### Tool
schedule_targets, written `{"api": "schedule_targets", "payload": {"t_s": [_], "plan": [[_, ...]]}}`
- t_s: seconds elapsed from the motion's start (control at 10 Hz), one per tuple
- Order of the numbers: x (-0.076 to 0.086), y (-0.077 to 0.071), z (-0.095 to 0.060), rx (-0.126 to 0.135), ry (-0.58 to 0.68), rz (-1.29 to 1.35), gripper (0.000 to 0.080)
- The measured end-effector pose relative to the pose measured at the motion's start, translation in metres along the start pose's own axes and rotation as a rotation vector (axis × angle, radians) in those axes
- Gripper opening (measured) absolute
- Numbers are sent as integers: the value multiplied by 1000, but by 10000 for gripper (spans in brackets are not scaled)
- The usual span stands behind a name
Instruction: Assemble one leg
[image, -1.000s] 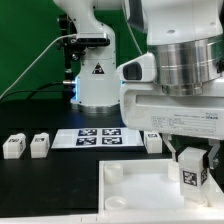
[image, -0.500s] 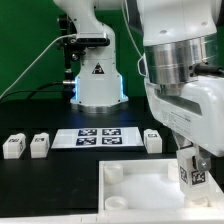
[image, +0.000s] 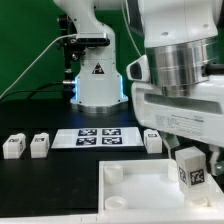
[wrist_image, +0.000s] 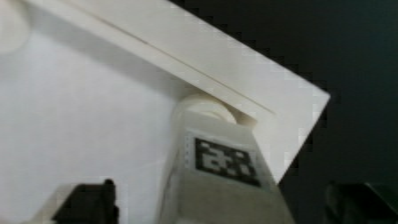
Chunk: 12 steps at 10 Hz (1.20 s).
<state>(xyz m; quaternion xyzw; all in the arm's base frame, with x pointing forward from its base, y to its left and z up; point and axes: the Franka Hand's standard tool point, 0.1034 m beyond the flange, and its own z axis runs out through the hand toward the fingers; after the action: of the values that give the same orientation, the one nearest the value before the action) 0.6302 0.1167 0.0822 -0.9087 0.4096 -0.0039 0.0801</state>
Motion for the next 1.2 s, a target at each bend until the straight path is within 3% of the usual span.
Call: {"api": "schedule_targets", "payload": {"t_s": [0.1,0.4,0.5,0.6,0.8,0.9,1.0,1.1,1.2], "plan": [[-1,-2,-1,2,3,-136,637],[1,0,0,-1,2,-437,646],[1,0,0,-9,4,-545,648],[1,-1,-1,-36,16,-706,648],[5,0,-3,-41,20,-853,648],[3,-1,-2,-40,19,-794,563],[3,-1,-2,-41,20,-797,426],[3,-1,-2,-36,18,-747,426],[3,0,-2,-32,18,-599,294]]}}
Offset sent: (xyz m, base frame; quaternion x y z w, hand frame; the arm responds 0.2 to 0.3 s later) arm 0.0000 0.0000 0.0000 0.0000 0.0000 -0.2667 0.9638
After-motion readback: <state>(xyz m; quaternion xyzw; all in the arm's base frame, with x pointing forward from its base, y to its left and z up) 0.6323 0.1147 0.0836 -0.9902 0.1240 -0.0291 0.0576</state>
